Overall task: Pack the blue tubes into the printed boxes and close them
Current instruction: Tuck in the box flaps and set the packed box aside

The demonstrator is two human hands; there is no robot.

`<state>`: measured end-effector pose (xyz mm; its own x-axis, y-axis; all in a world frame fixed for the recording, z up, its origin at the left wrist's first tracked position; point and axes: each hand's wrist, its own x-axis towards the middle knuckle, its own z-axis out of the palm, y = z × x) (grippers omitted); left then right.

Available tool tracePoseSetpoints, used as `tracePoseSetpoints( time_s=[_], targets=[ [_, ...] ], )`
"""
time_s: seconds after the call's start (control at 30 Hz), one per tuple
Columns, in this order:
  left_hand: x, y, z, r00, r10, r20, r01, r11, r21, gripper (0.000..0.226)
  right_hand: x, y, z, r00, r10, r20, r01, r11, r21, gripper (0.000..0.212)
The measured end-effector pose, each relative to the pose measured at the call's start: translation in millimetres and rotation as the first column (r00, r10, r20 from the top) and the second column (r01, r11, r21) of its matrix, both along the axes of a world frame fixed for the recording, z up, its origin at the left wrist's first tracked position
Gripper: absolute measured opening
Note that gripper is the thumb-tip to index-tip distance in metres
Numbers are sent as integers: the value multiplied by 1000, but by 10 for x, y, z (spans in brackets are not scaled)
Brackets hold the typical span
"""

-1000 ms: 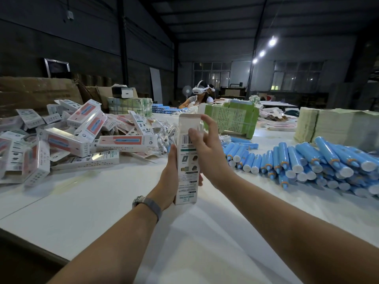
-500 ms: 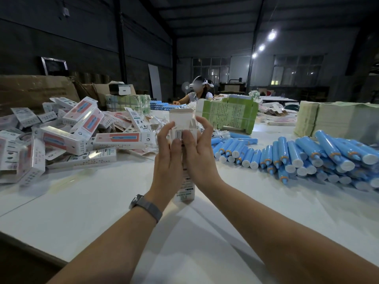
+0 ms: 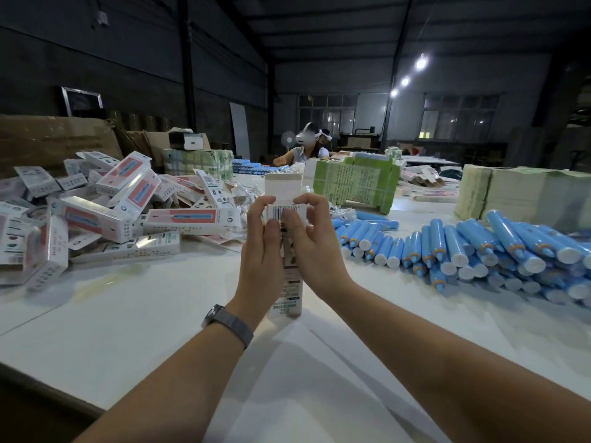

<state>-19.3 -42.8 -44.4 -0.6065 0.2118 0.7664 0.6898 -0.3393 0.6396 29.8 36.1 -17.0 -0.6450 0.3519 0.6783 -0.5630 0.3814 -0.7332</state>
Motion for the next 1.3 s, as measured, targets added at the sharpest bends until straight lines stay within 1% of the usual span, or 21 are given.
tracePoseSetpoints(
  time_s=[0.07,0.1,0.13,0.2,0.27,0.37,0.43,0.47,0.53,0.63,0.7,0.87,0.97,1.03,1.13,1.3],
  targets=[
    [2,-11,1,1000,-14,19,14,1000,9,26,36,43,103,995,-100,-13,101,993,63,13],
    [5,-19,7,999,-18,27,18,1000,5,26,53,72,165,992,-121,-26,123,988,95,15],
    [12,-27,11,999,-23,34,23,1000,1,25,70,100,224,992,-117,-37,121,986,114,18],
    [21,-31,19,998,-26,52,26,1000,-14,24,97,137,303,997,-62,-42,66,992,106,24],
    [17,-31,21,997,-25,71,28,999,-33,27,95,129,322,998,-55,-42,59,994,93,29],
    [0,-28,9,997,-28,69,32,998,-52,31,71,81,278,997,-54,-53,55,998,20,37],
    [23,-34,25,997,-37,64,40,998,-48,34,63,70,253,997,-29,-68,28,999,-21,37],
    [40,-47,39,997,-40,60,43,998,-46,36,64,66,245,997,-25,-69,23,999,-22,37],
    [43,-63,55,998,-43,48,46,998,-47,40,72,63,251,997,-35,-63,36,999,25,37],
    [6,-57,48,998,-39,51,42,998,-45,36,84,80,280,997,-51,-52,57,991,124,28],
    [22,-58,53,998,-28,53,30,999,-38,32,94,94,278,997,-63,-35,67,988,140,23],
    [62,-73,105,997,-14,82,17,999,-46,34,90,43,257,998,-55,-31,57,995,85,16],
    [71,-70,103,998,-4,69,6,999,-38,29,53,19,300,995,-94,-42,96,994,58,19],
    [80,-69,101,997,-1,79,5,999,-42,27,44,18,309,991,-127,-53,132,985,108,16],
    [86,-67,105,996,-25,88,28,999,-33,26,69,37,281,987,-144,-71,155,970,187,5],
    [68,-75,99,994,-50,102,53,998,-19,25,89,49,316,982,-176,-68,188,947,261,4]
  ],
)
